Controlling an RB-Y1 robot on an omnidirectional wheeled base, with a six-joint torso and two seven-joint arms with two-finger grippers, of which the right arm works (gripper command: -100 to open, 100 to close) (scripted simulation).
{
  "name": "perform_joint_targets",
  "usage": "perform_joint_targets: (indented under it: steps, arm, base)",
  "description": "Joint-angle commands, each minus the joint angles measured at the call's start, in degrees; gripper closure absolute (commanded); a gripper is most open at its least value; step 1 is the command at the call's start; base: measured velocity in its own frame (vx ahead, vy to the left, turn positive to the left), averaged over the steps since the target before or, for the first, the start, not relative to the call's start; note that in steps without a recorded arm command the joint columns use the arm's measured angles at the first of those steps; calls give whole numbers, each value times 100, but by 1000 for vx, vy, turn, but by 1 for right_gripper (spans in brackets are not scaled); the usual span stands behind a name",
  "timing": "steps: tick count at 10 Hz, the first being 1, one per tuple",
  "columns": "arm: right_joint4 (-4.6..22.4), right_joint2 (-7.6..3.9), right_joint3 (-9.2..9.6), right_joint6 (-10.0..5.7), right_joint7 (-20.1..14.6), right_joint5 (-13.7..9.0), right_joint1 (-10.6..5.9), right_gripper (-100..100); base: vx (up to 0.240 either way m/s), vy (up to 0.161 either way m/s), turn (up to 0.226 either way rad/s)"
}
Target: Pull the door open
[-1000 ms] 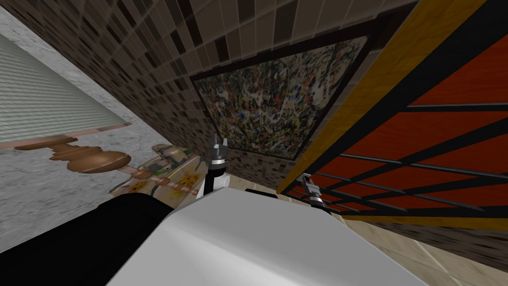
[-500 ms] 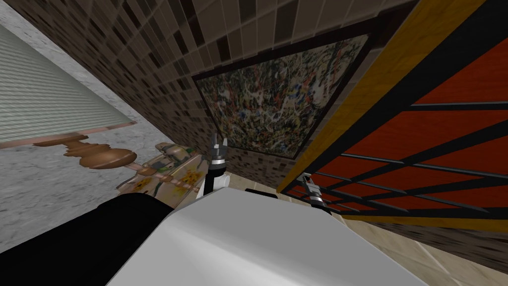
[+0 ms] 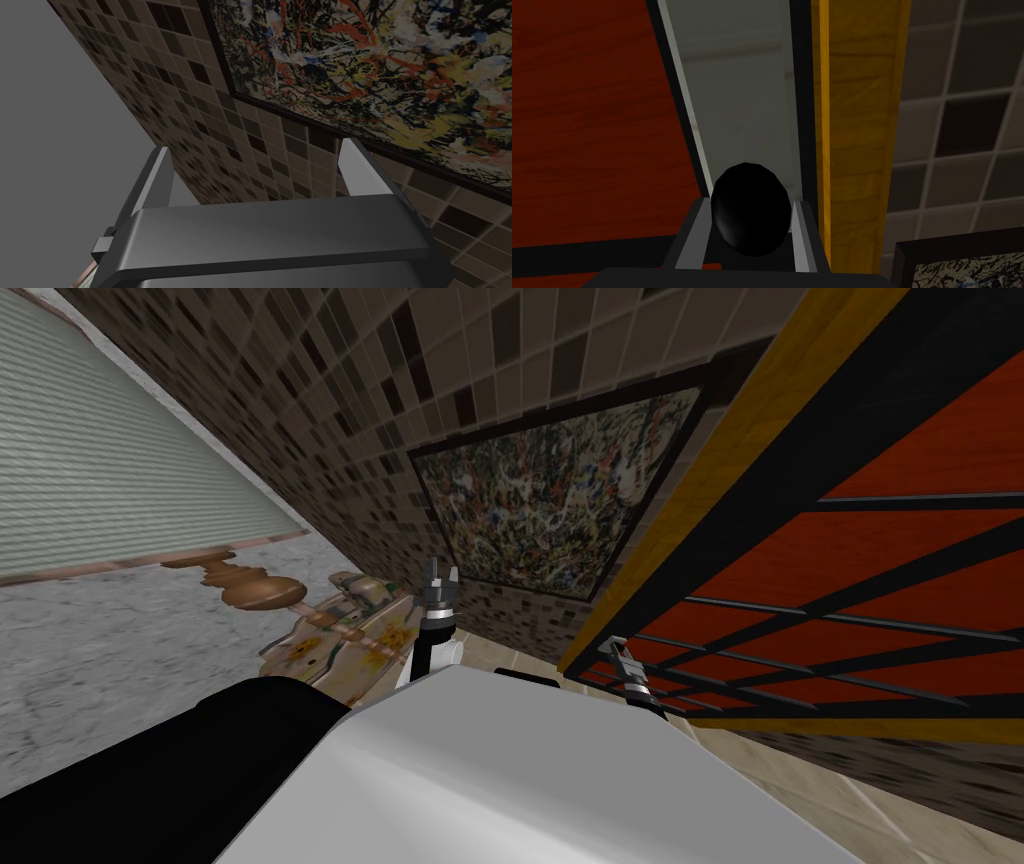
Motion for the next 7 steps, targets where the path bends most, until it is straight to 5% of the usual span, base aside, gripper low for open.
perform_joint_targets:
  steps: [1, 7]
  arm:
    - [20, 1, 41, 4, -252, -72, -1, 100]
    - [34, -22, 203, 44, -1118, -365, -27, 100]
  base:
    - [-68, -3, 40]
    - [-63, -12, 46]
